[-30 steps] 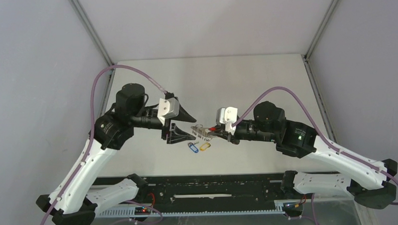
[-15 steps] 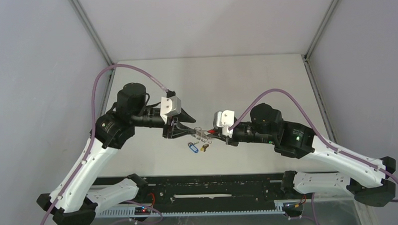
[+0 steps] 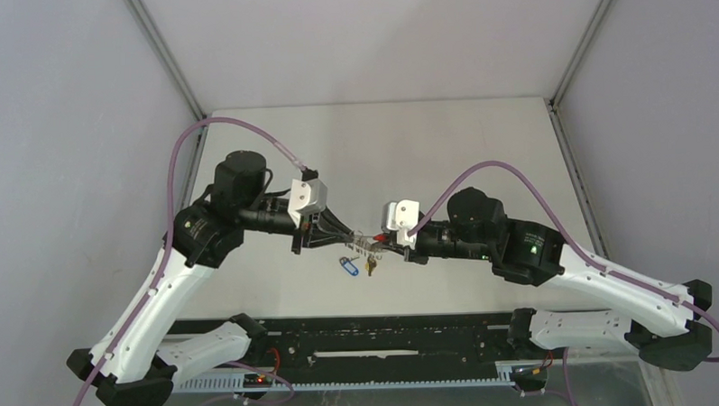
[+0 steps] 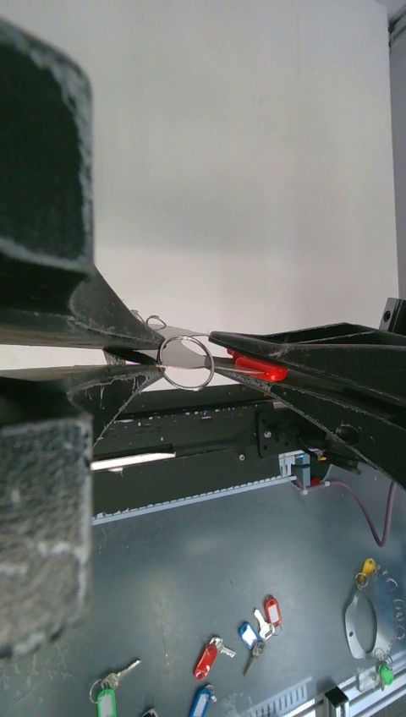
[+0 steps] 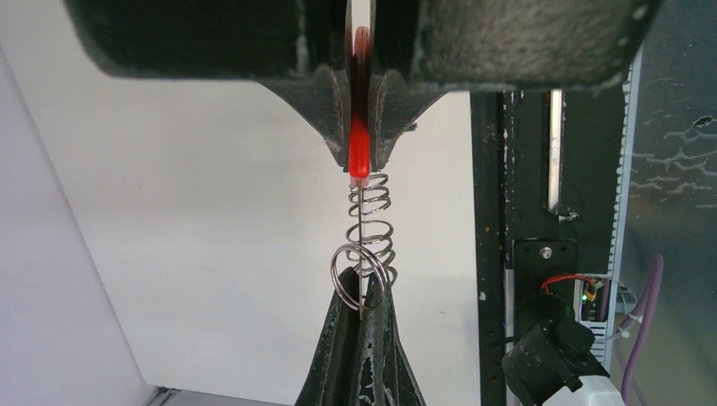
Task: Put the keys on the keyring
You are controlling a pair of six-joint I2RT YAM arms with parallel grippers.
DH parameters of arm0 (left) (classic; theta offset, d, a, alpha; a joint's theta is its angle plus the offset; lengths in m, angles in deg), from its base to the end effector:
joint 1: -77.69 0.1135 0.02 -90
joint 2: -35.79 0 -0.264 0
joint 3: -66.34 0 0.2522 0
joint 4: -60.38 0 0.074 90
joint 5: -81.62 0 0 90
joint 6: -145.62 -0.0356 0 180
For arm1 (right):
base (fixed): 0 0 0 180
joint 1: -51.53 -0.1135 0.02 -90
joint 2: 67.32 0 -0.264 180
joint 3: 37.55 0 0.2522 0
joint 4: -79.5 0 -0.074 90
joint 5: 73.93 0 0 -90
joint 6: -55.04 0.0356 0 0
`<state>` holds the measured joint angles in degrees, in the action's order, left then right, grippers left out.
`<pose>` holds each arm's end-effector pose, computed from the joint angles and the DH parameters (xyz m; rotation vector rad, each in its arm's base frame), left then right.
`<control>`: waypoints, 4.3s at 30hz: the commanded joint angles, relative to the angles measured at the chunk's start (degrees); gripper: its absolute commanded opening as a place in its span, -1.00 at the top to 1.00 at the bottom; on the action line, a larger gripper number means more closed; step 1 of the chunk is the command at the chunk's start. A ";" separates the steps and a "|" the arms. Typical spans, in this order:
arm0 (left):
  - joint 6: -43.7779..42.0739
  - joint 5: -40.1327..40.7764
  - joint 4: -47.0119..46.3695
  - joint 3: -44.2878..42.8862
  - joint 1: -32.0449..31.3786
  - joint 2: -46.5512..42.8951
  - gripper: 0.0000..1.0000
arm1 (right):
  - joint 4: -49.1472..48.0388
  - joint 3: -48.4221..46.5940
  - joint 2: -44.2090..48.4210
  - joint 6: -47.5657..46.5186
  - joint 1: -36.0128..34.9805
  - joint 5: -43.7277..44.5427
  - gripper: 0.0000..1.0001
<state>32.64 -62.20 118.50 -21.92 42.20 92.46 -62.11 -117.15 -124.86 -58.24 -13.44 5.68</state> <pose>0.1256 -0.1249 0.4237 1.4462 1.3647 -1.0850 0.0859 0.1990 0.4003 -1.4165 1.2745 0.6682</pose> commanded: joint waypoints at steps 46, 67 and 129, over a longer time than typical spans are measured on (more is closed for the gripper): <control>30.68 -18.90 -37.95 11.05 4.22 -6.11 0.99 | -18.76 -1.03 5.68 5.98 2.02 -12.56 0.25; 28.40 -20.50 -35.48 10.93 4.22 -6.57 0.99 | -6.54 -12.19 -3.39 -0.70 3.01 -18.08 0.26; 17.94 9.83 -34.55 27.45 3.34 -15.66 -0.77 | 28.20 -39.32 -28.66 26.70 -2.75 30.61 1.00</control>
<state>42.34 -54.33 89.80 4.24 45.66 75.28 -35.03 -153.37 -154.08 -36.17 -15.69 34.22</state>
